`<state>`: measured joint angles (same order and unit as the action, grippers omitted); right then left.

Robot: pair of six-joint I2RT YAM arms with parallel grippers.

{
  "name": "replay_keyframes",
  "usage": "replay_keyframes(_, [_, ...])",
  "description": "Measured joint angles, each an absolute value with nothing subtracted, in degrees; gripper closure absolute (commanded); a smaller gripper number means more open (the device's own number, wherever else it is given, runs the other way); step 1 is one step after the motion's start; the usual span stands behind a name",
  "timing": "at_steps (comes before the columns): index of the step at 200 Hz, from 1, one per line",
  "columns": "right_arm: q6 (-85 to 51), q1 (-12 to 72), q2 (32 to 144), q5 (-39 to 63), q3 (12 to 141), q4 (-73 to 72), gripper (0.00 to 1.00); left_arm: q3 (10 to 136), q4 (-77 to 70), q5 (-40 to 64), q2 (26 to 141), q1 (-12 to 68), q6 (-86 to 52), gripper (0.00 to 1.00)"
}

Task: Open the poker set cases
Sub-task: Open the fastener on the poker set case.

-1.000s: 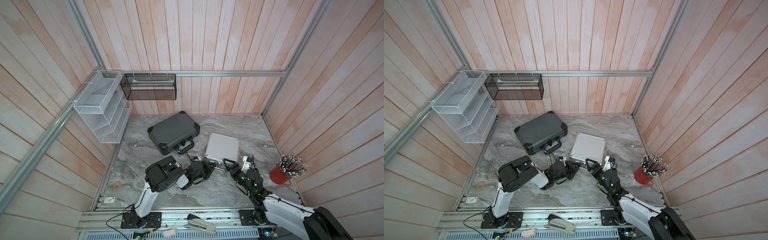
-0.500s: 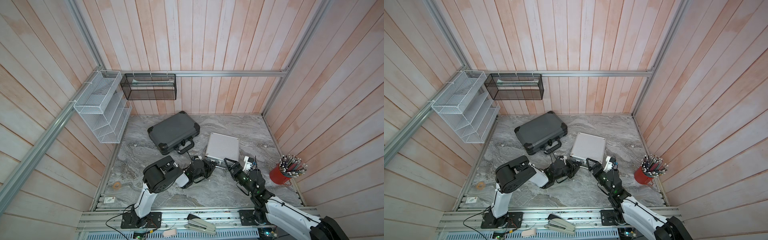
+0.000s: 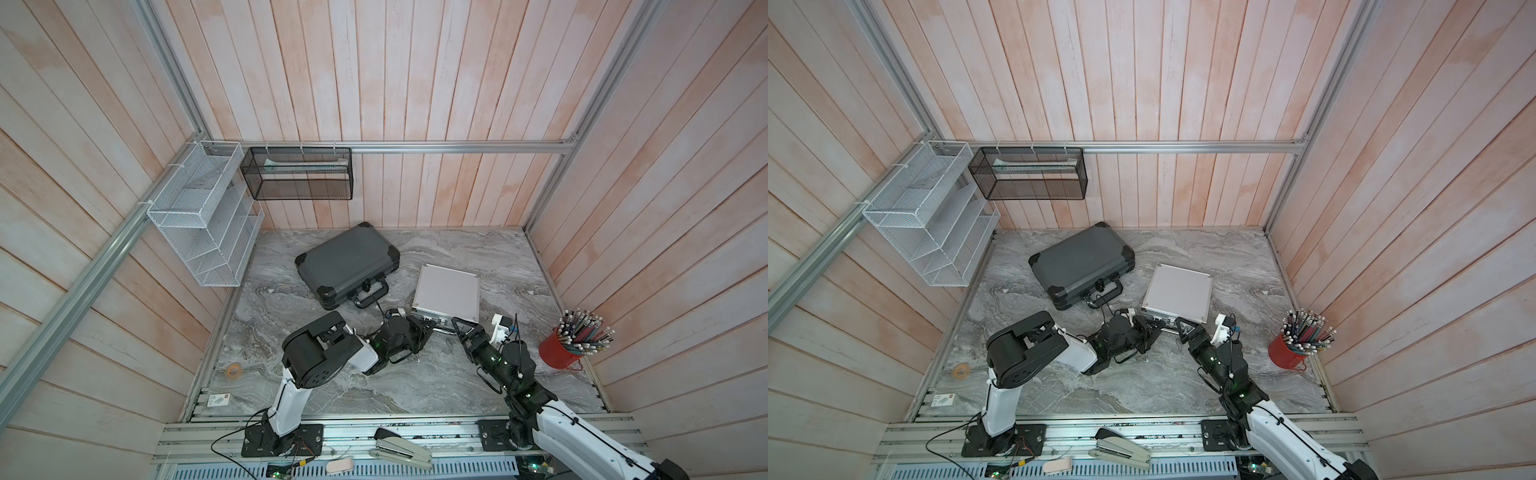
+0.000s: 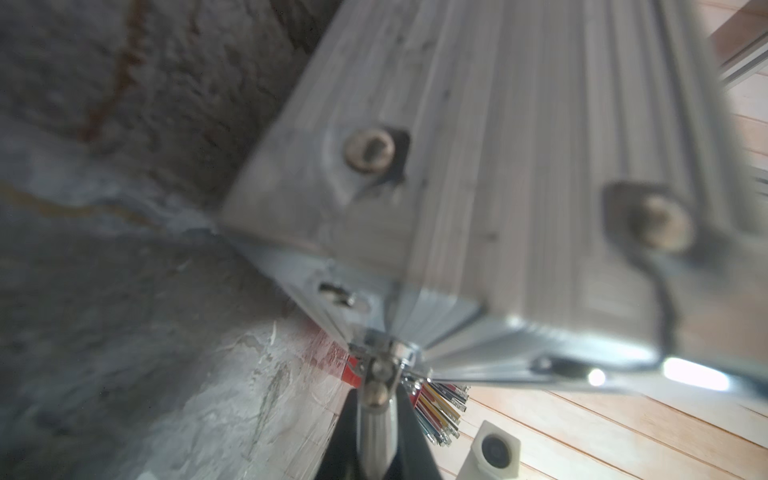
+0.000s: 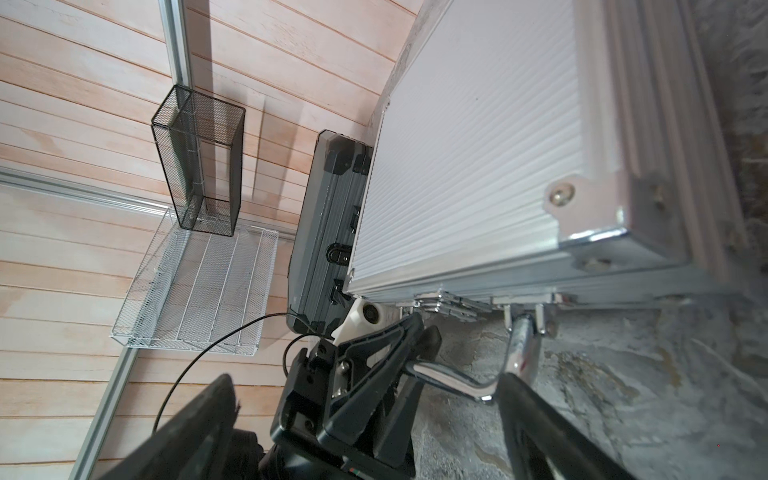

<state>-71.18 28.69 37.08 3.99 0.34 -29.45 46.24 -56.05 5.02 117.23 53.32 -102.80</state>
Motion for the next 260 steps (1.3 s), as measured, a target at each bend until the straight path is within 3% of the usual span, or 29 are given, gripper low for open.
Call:
replay_keyframes(88, [-70.3, 27.0, 41.2, 7.6, 0.3, -29.6, 0.02, 48.9, -54.9, 4.7, 116.5, 53.3, -103.1, 1.00])
replay_keyframes(175, [-68.1, 25.4, 58.9, 11.0, 0.3, -46.0, 0.02, 49.5, -54.3, 4.6, 115.3, 53.7, -103.7, 1.00])
replay_keyframes(260, [-68.6, 23.9, 65.6, 12.2, 0.3, -57.6, 0.02, 49.7, -53.5, 4.7, 115.3, 53.7, -104.4, 1.00])
